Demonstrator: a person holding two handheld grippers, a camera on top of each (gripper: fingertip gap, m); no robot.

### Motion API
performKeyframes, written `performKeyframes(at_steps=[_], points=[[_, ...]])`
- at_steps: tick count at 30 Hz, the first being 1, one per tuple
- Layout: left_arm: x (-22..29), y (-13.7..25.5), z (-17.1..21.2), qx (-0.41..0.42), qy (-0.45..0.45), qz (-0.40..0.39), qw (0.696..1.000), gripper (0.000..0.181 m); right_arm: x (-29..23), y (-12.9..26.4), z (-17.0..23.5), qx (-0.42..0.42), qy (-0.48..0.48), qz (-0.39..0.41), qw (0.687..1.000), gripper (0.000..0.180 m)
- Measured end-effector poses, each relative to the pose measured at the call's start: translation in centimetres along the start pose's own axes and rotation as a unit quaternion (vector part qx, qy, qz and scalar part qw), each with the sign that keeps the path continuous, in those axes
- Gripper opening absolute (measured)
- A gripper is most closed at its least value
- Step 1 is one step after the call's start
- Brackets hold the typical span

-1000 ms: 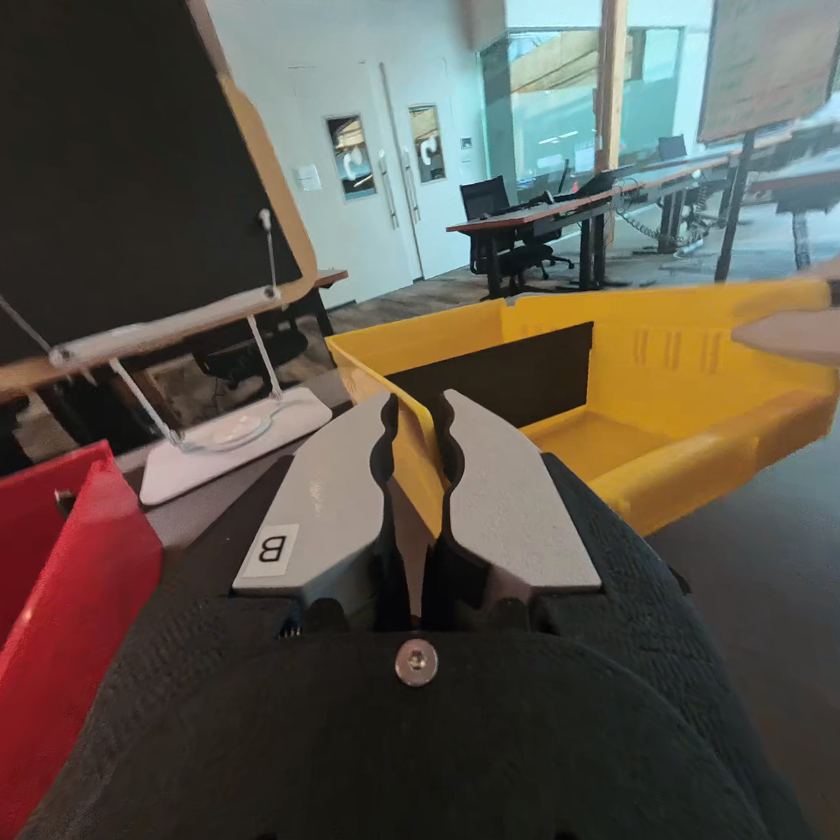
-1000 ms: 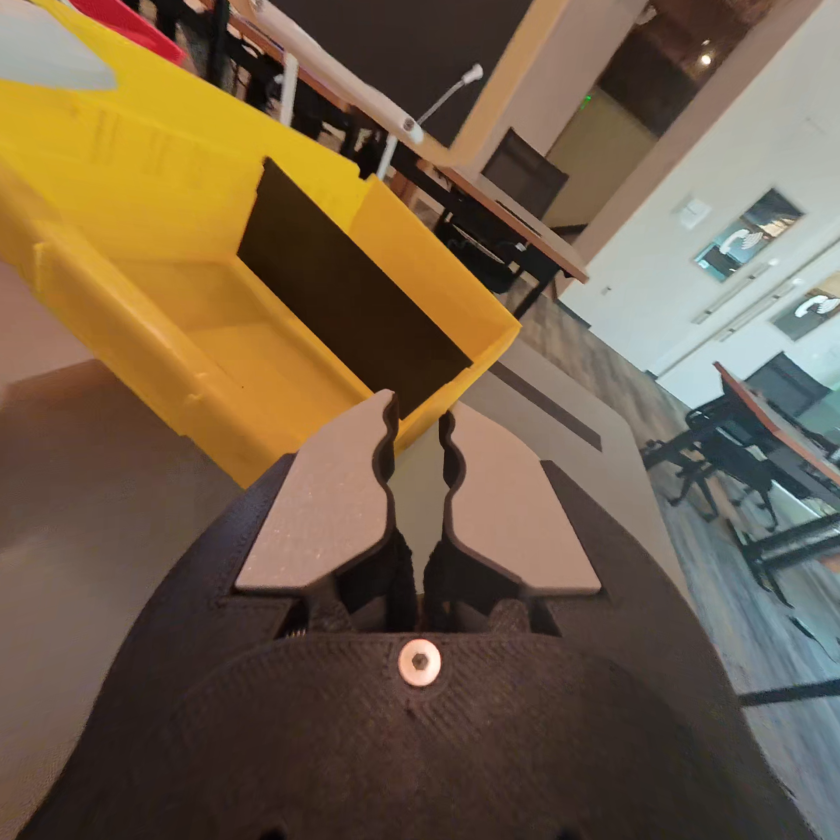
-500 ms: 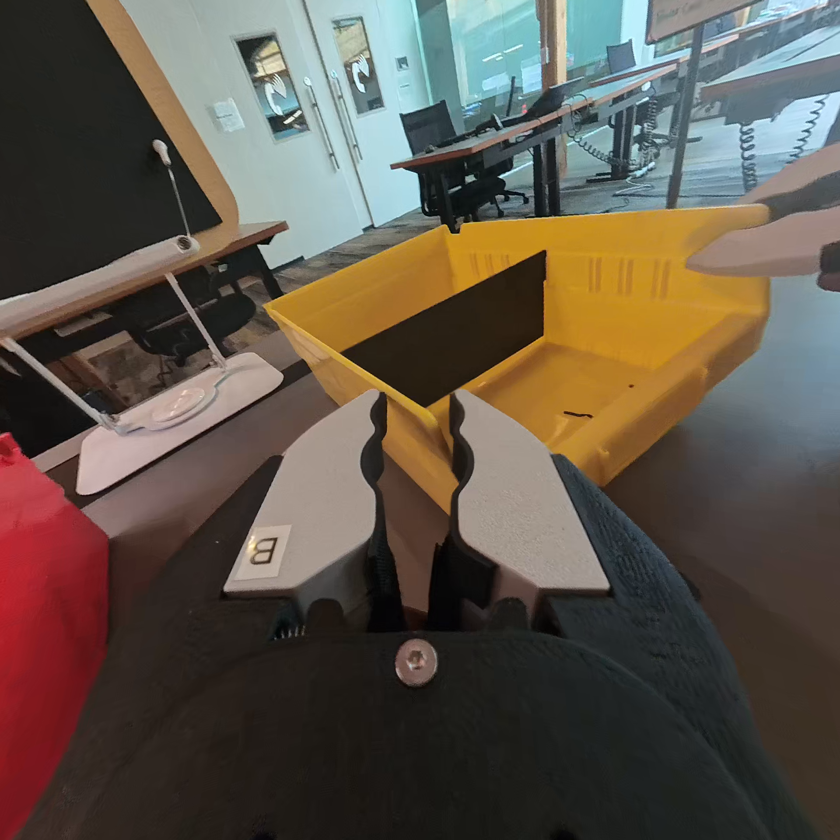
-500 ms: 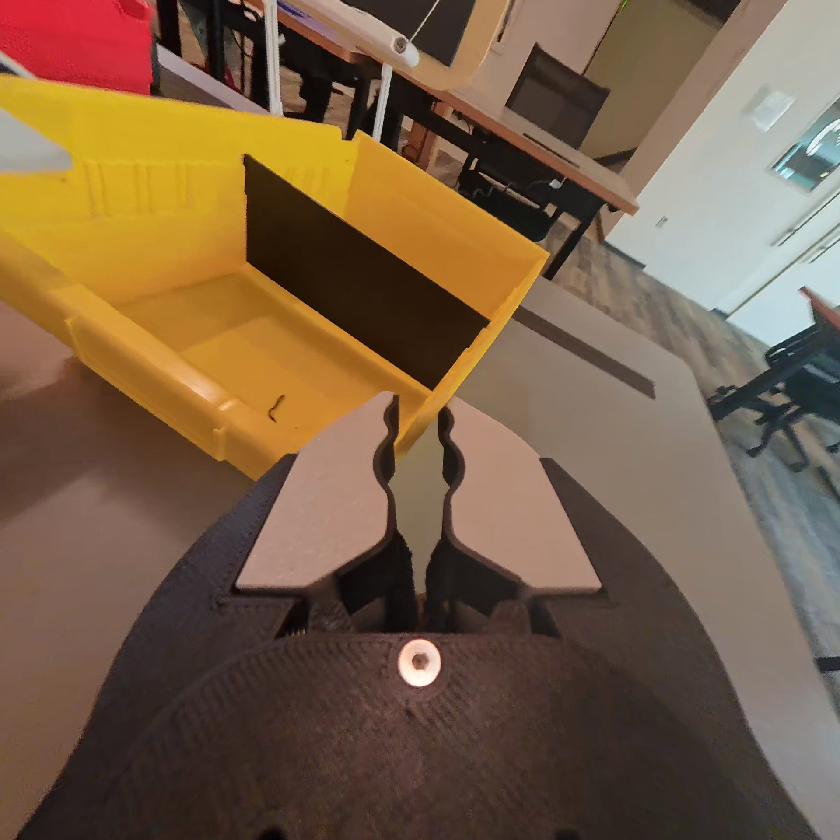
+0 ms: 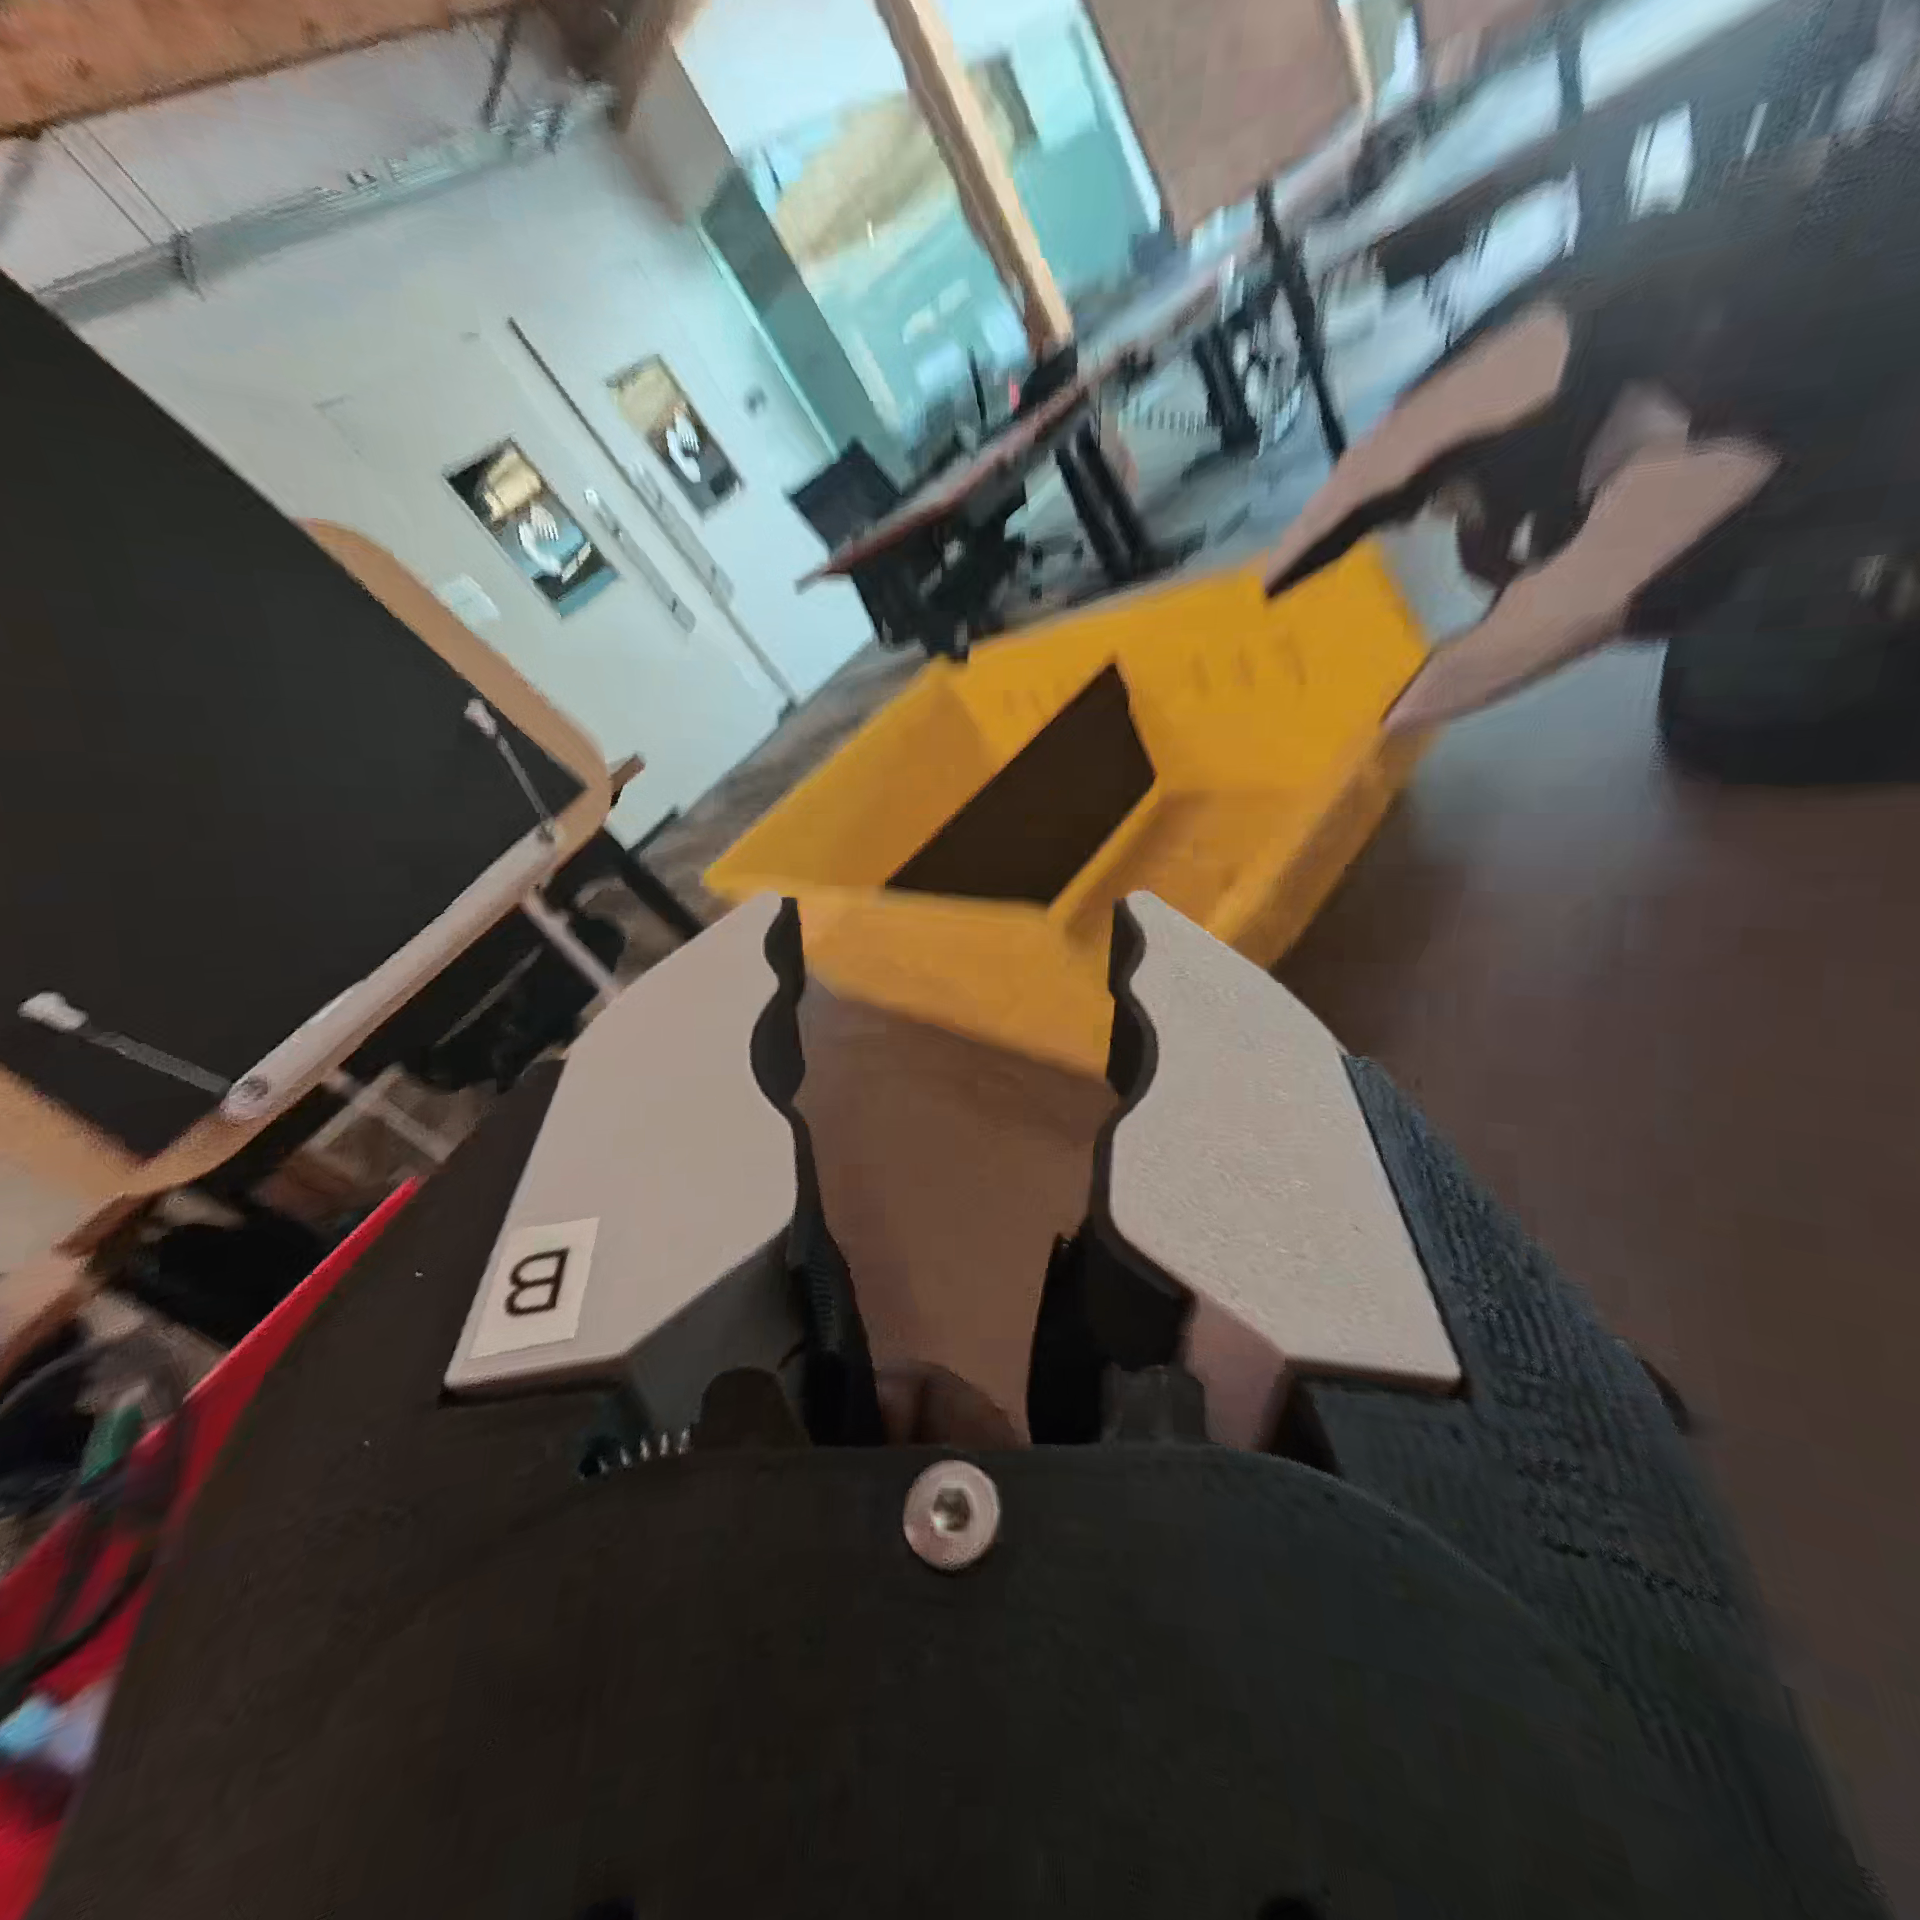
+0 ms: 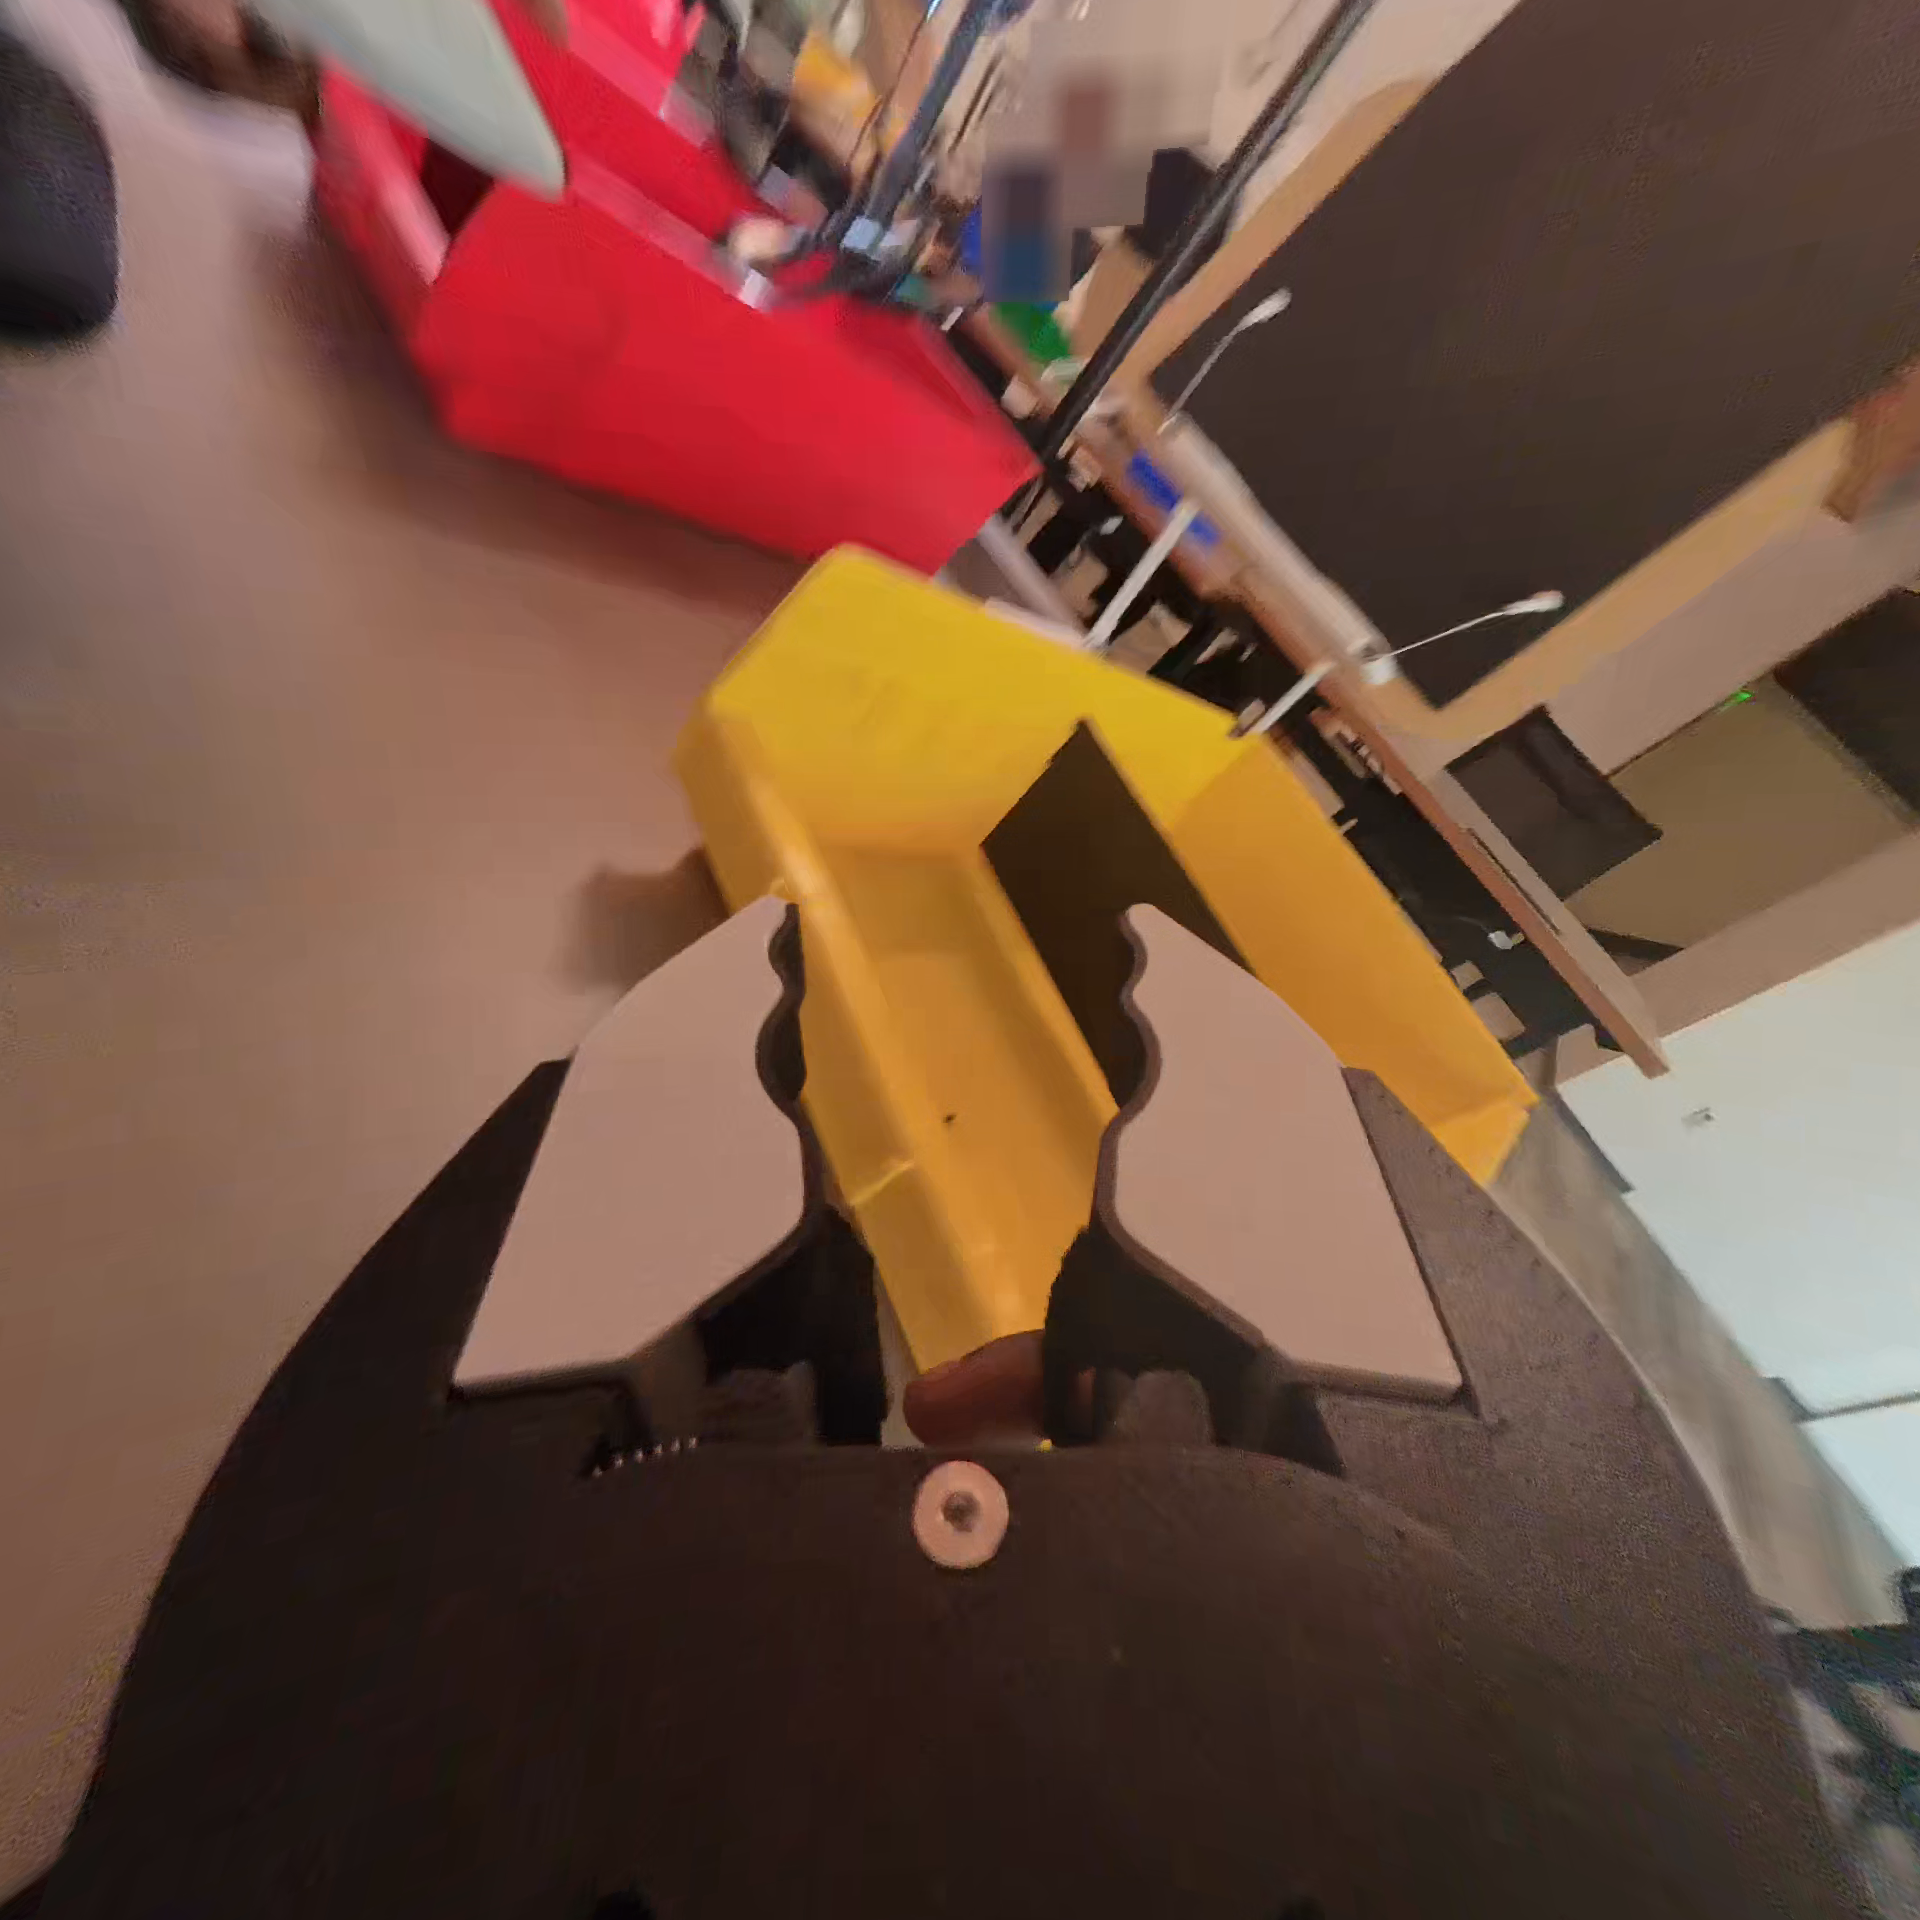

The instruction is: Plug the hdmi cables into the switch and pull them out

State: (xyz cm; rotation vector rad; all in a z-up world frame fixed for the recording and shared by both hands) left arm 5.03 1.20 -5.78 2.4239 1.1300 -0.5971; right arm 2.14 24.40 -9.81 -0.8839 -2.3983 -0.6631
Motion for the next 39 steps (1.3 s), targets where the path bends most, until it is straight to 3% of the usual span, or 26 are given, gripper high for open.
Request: performKeyframes(at_steps=[4,8,11,14,17,19,27,39], points=[[-2.0,4.7,7.1,-0.159,-0.101,-0.018,0.982,0.060,-2.4,-2.1,0.8,-0.084,0.087,-0.020,0.992,0.059],[-5.3,9.2,13.7,-0.314,-0.183,-0.046,0.931,0.062,-2.8,-2.9,1.3,-0.122,0.130,-0.002,0.984,0.058],[-7.4,10.8,16.9,-0.378,-0.231,-0.061,0.894,0.062,-3.1,-3.4,1.6,-0.147,0.155,0.004,0.977,0.058],[-8.3,10.6,18.5,-0.404,-0.263,-0.055,0.875,0.057,-3.3,-3.9,2.1,-0.176,0.192,0.020,0.965,0.054],[-8.7,10.0,19.5,-0.436,-0.306,-0.051,0.845,0.035,-3.3,-4.5,3.0,-0.230,0.236,0.045,0.943,0.044],[-8.7,9.8,19.3,-0.439,-0.292,-0.055,0.848,0.035,-3.2,-4.7,3.5,-0.262,0.263,0.059,0.927,0.032],[-8.7,10.2,19.5,-0.445,-0.244,-0.094,0.856,0.033,-1.4,-4.1,5.1,-0.351,0.271,0.092,0.892,0.032],[-10.8,14.9,21.6,-0.494,-0.221,-0.122,0.832,0.035,1.7,-0.8,8.6,-0.396,0.252,0.092,0.878,0.032]])
Point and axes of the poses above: each gripper's, where its closed fingertips meet, y back along the fingers, z out of its underside, x = y × z across the jaws, the point moved 6 cm from there along y, back along the fingers, and after that the axes turned 9 degrees about -x, right-handed, at the moved point
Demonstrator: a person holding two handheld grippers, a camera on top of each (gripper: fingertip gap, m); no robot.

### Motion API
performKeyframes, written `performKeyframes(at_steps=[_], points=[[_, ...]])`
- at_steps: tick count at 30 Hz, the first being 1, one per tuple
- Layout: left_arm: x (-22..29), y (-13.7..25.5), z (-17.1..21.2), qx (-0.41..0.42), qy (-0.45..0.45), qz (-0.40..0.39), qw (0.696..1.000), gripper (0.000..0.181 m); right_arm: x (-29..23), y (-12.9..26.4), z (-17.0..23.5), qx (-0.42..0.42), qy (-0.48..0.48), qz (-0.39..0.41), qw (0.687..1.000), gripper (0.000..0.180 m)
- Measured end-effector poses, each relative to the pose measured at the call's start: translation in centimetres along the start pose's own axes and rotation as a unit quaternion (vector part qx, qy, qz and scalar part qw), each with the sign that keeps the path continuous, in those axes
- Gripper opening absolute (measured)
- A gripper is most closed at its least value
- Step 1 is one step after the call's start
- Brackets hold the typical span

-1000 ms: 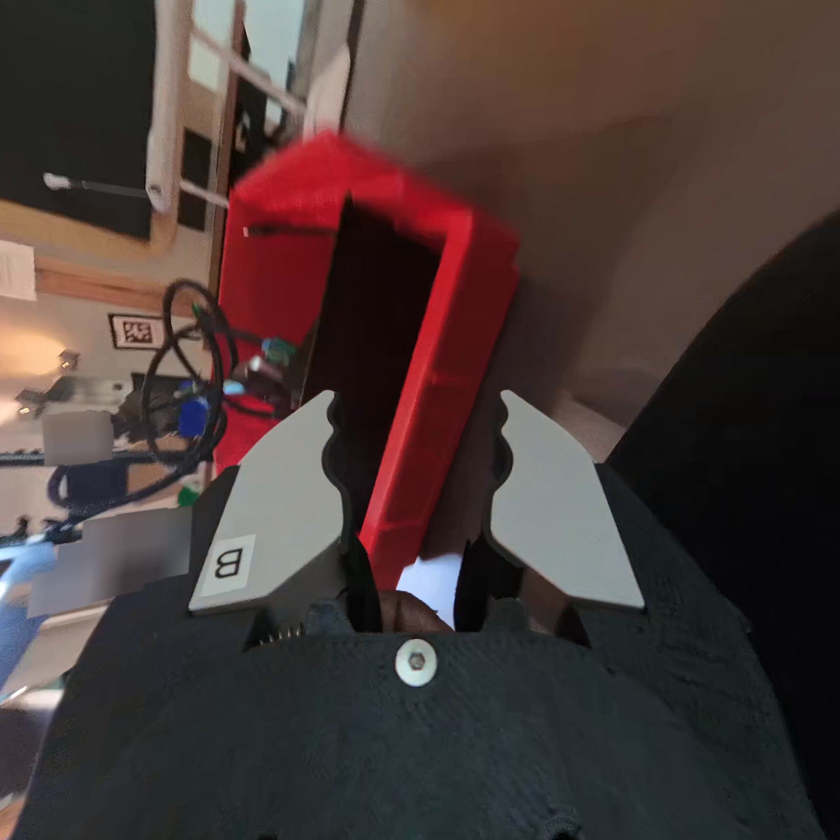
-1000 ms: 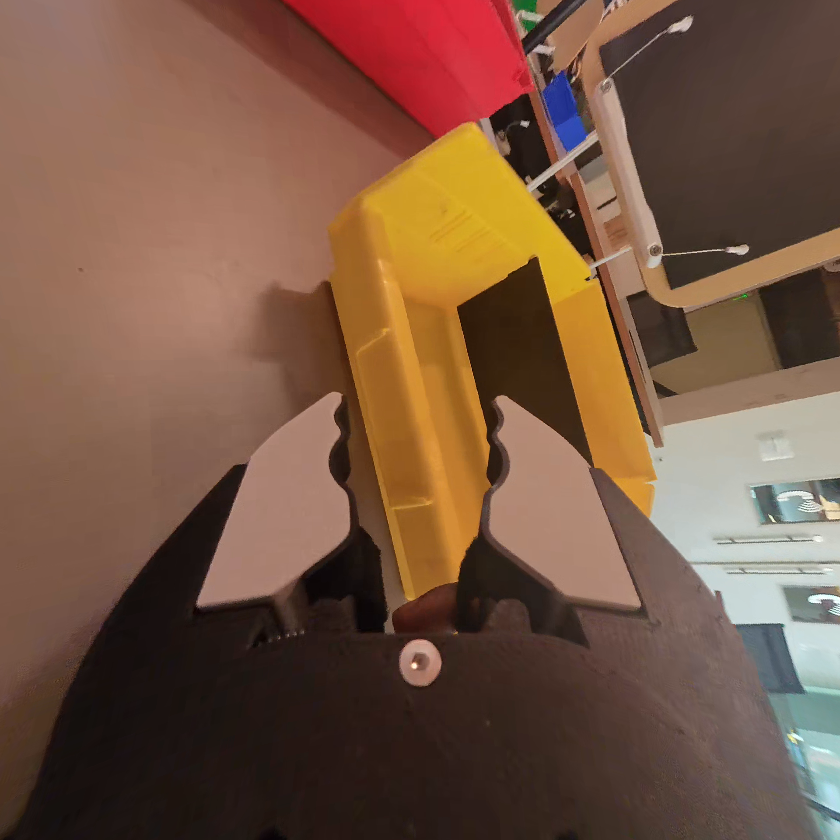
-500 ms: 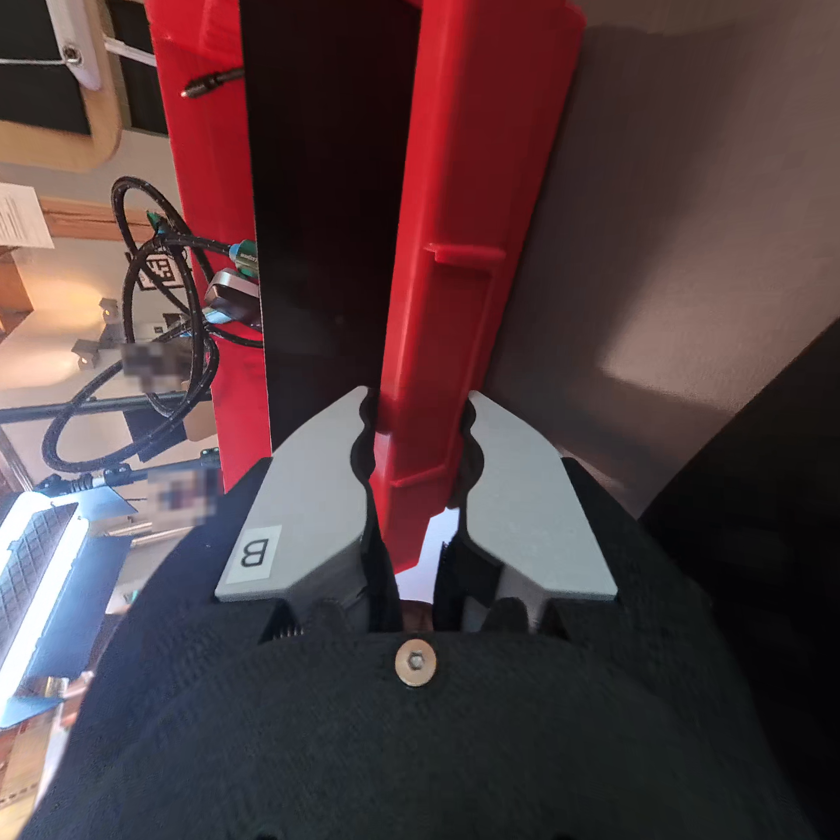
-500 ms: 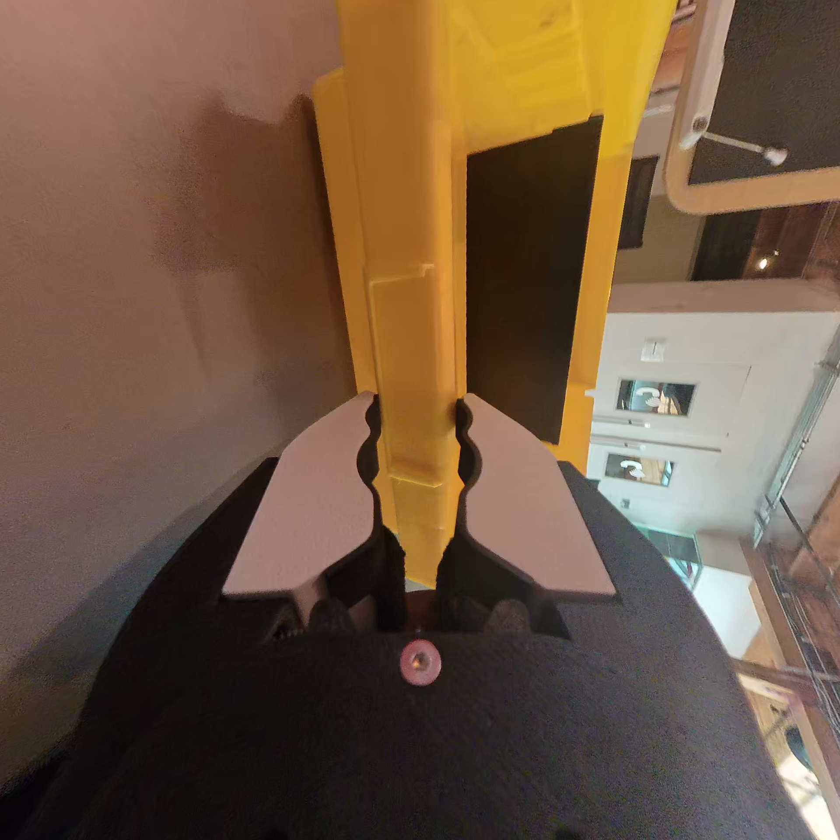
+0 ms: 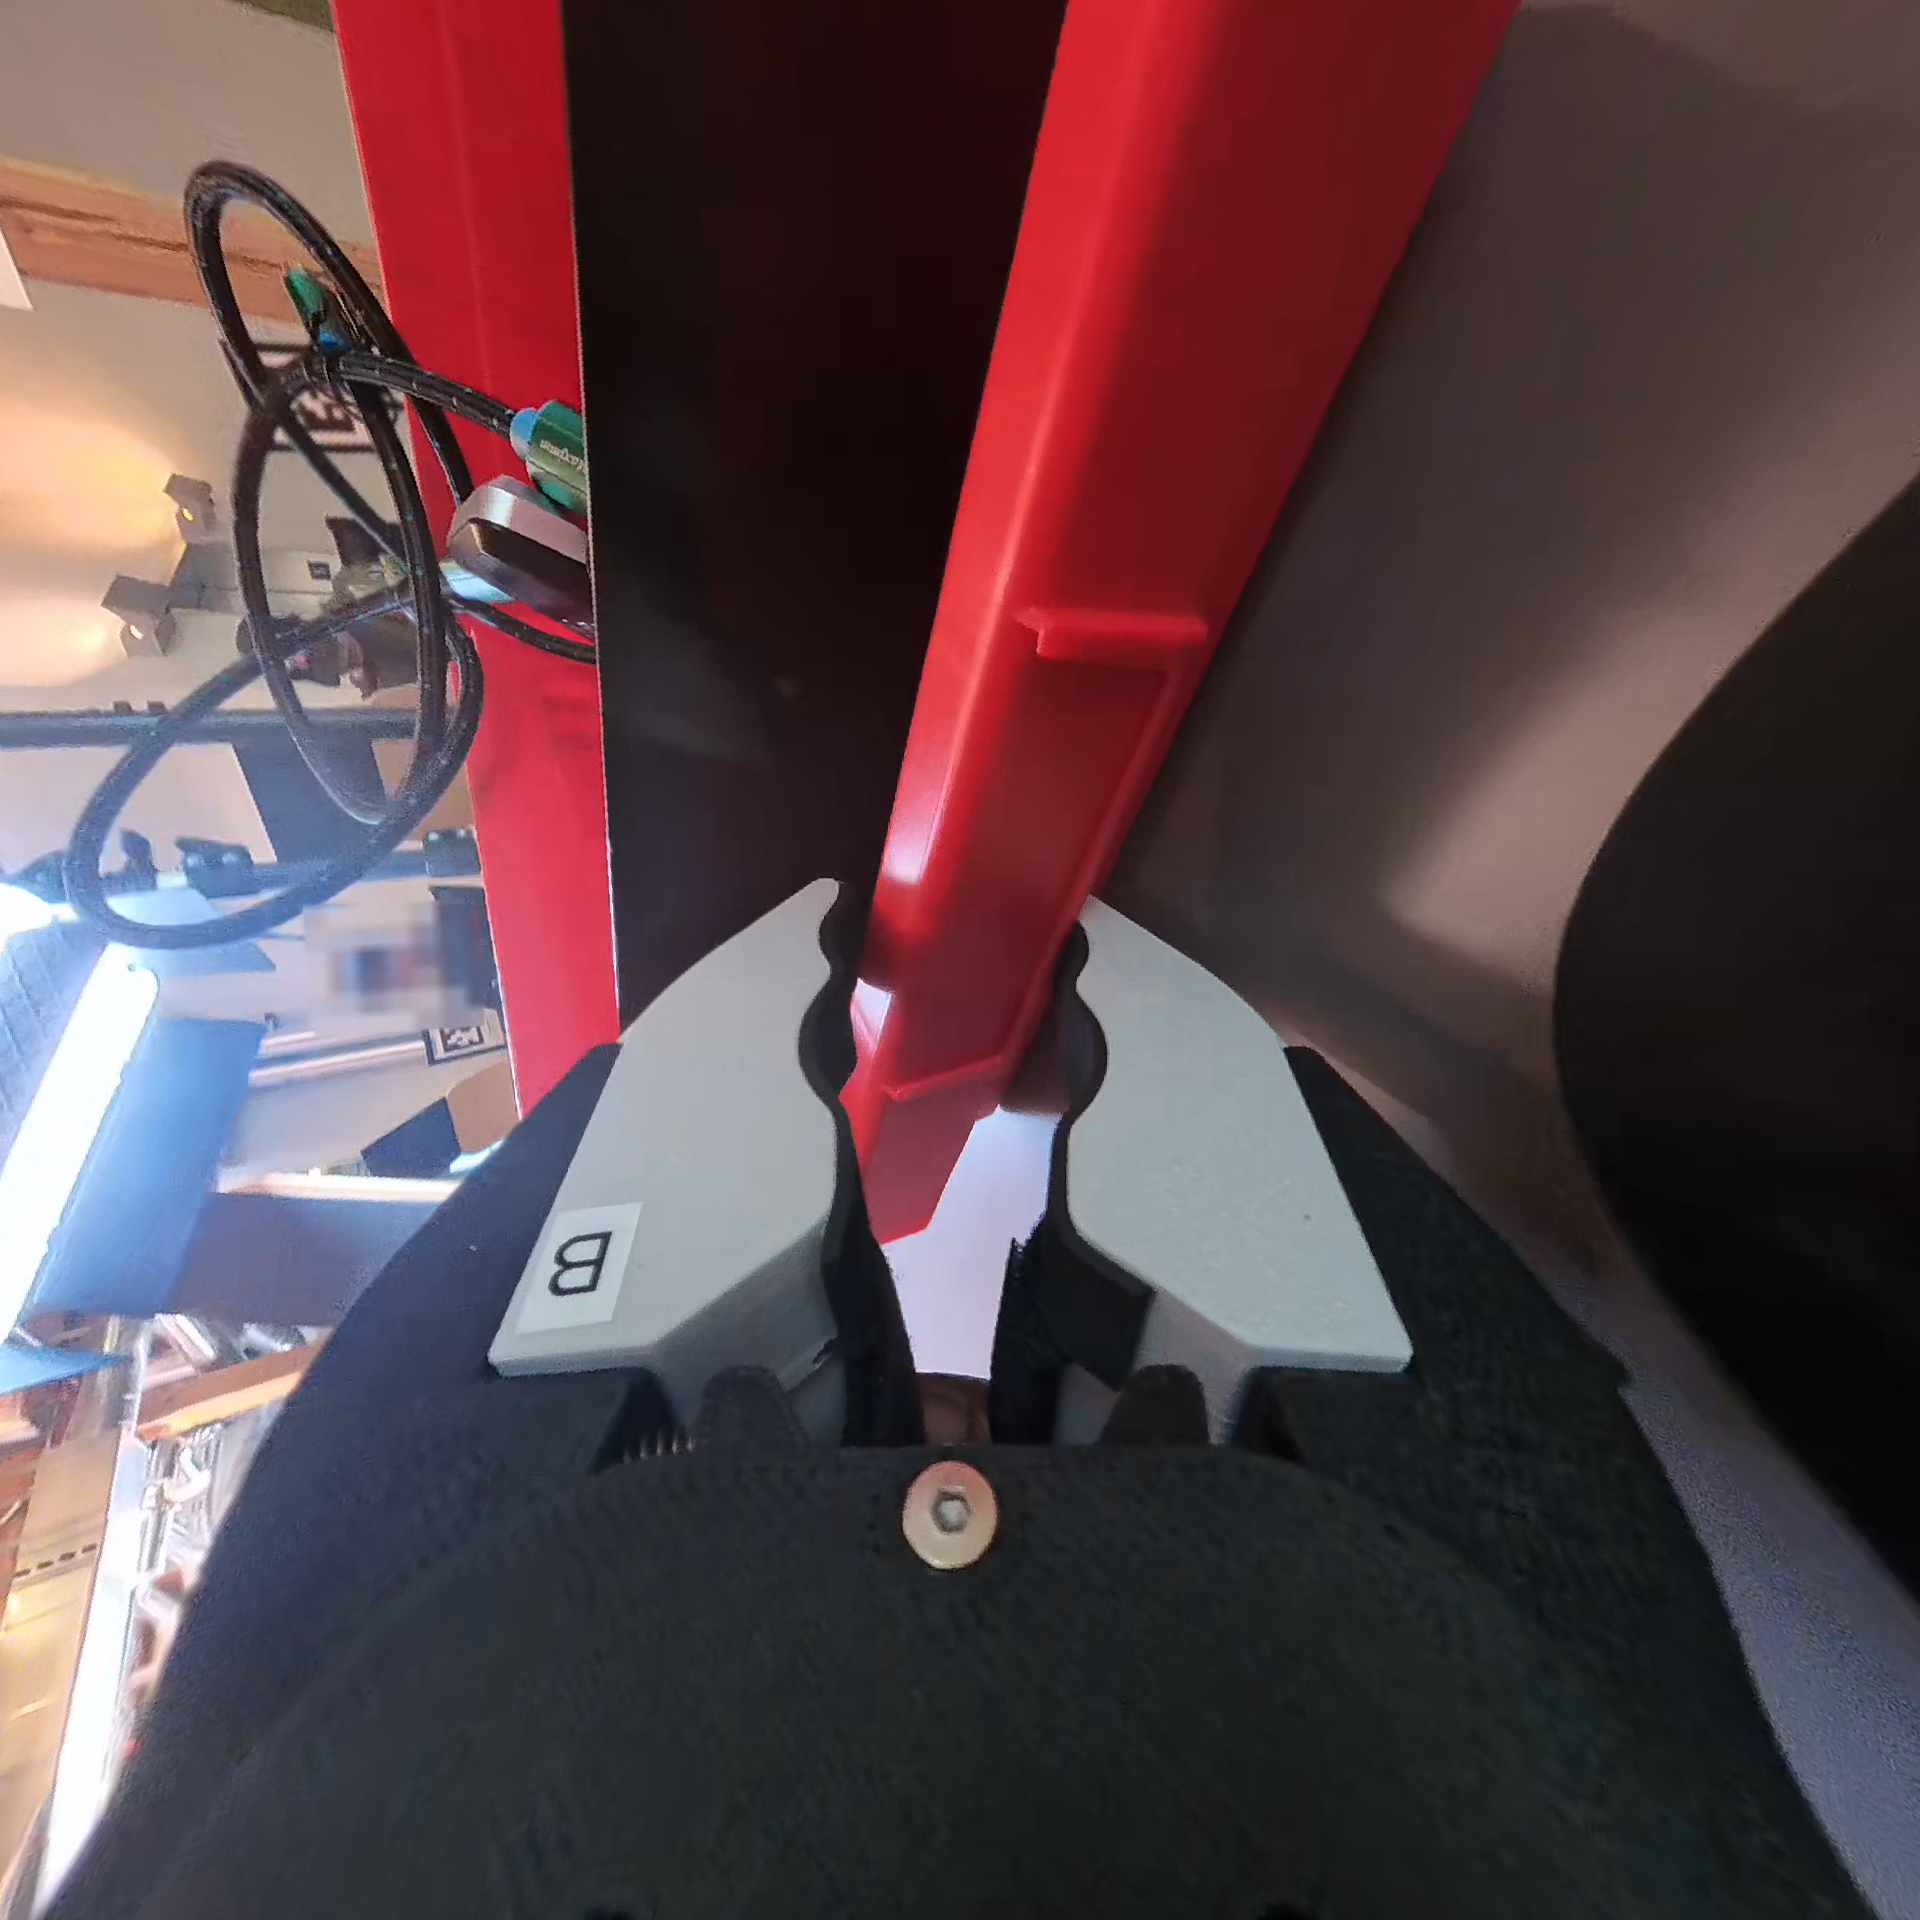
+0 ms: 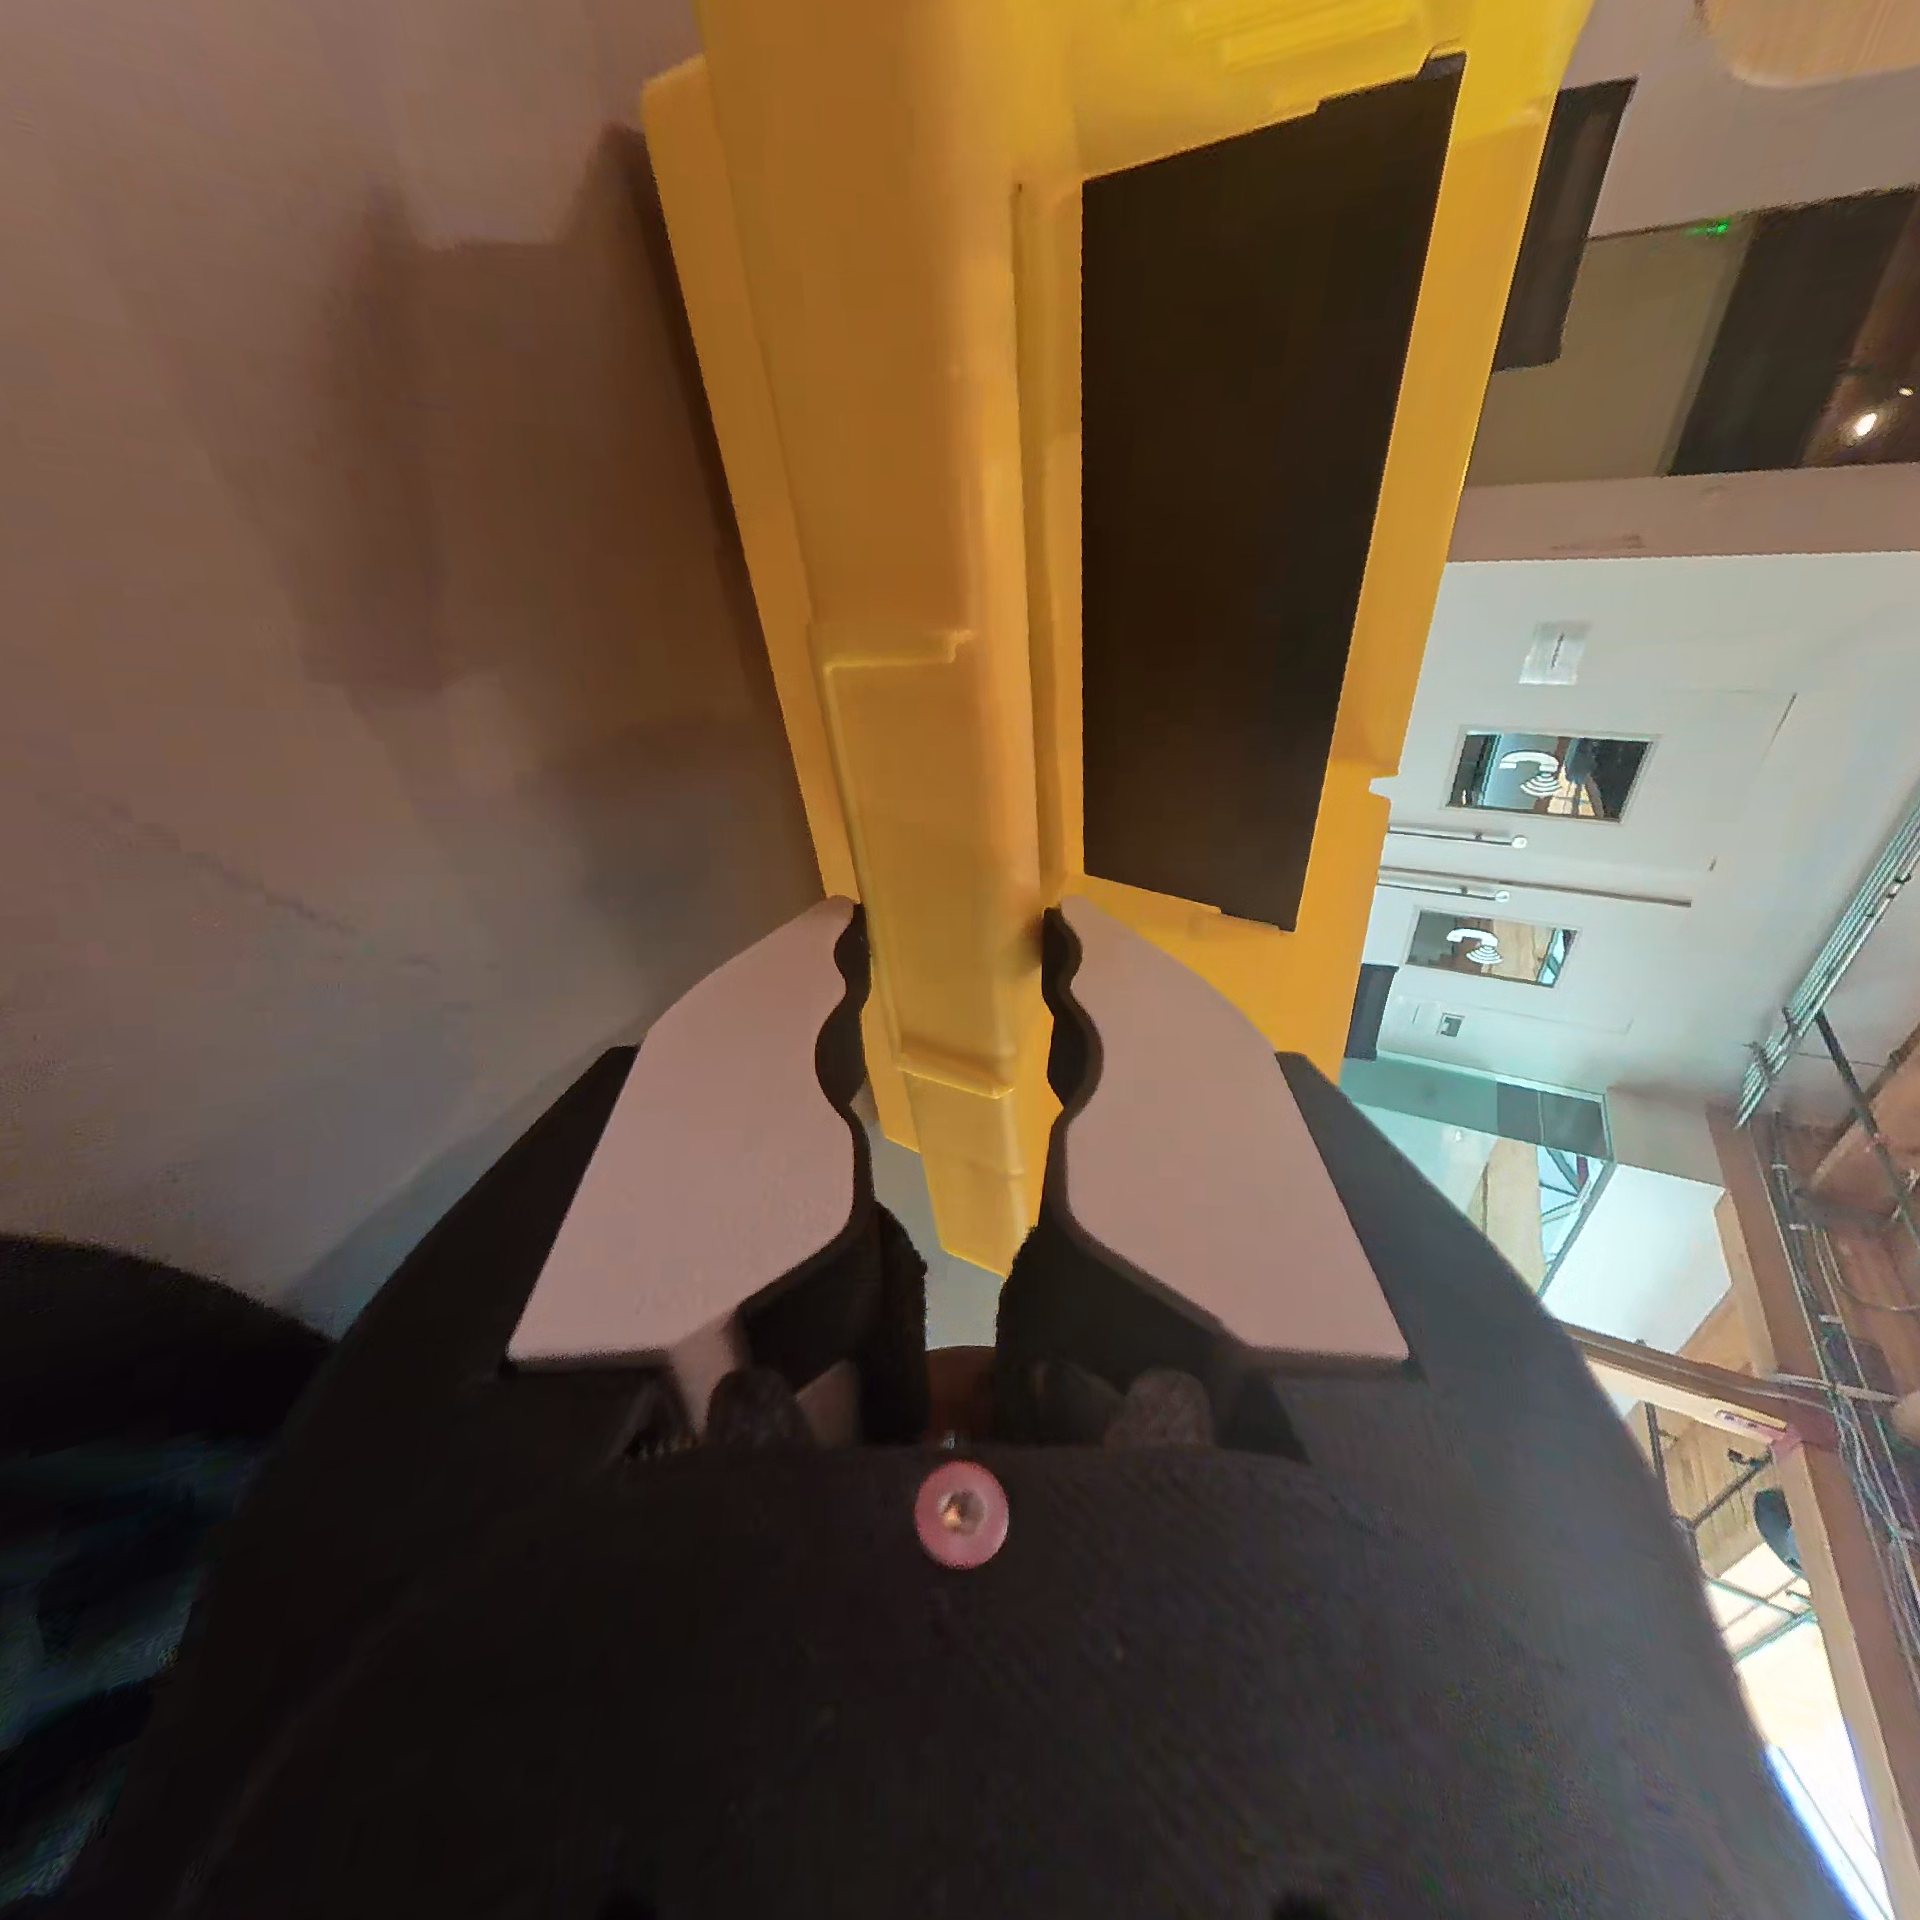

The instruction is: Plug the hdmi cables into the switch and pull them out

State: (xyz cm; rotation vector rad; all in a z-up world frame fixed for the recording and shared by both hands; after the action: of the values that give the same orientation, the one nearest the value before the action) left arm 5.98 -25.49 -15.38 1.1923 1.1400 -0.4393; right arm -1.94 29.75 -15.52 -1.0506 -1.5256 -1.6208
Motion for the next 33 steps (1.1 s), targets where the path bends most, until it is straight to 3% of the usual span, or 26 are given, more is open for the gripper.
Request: performKeyframes(at_steps=[16,22,25,29,33], points=[[-1.2,-0.4,11.6,-0.084,0.028,-0.006,0.996,0.035,0.1,-0.2,7.6,-0.059,-0.025,0.003,0.998,0.032],[-1.4,-0.4,13.9,-0.086,0.028,-0.004,0.996,0.035,-0.1,0.1,9.0,-0.048,-0.029,0.003,0.998,0.032],[-1.4,-0.4,13.9,-0.071,0.044,0.000,0.997,0.038,-0.1,0.6,9.0,-0.009,-0.048,-0.021,0.999,0.043],[-1.6,0.8,13.5,-0.020,0.111,0.032,0.993,0.058,0.7,2.6,8.5,0.094,-0.149,-0.074,0.982,0.066],[-2.4,2.9,13.0,0.063,0.216,0.075,0.971,0.066,3.8,5.6,6.8,0.256,-0.283,-0.078,0.921,0.076]])
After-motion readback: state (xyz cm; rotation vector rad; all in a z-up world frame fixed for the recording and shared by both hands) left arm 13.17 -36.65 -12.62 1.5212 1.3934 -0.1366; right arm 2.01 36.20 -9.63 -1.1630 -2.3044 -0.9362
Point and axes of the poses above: each gripper's, where its closed fingertips meet, y back along the fingers, z out of its underside, x = y × z across the jaws, the point moved 6 cm from there along y, back along the fingers, and after that the axes turned 9 degrees about -x, right-handed, at the moved point
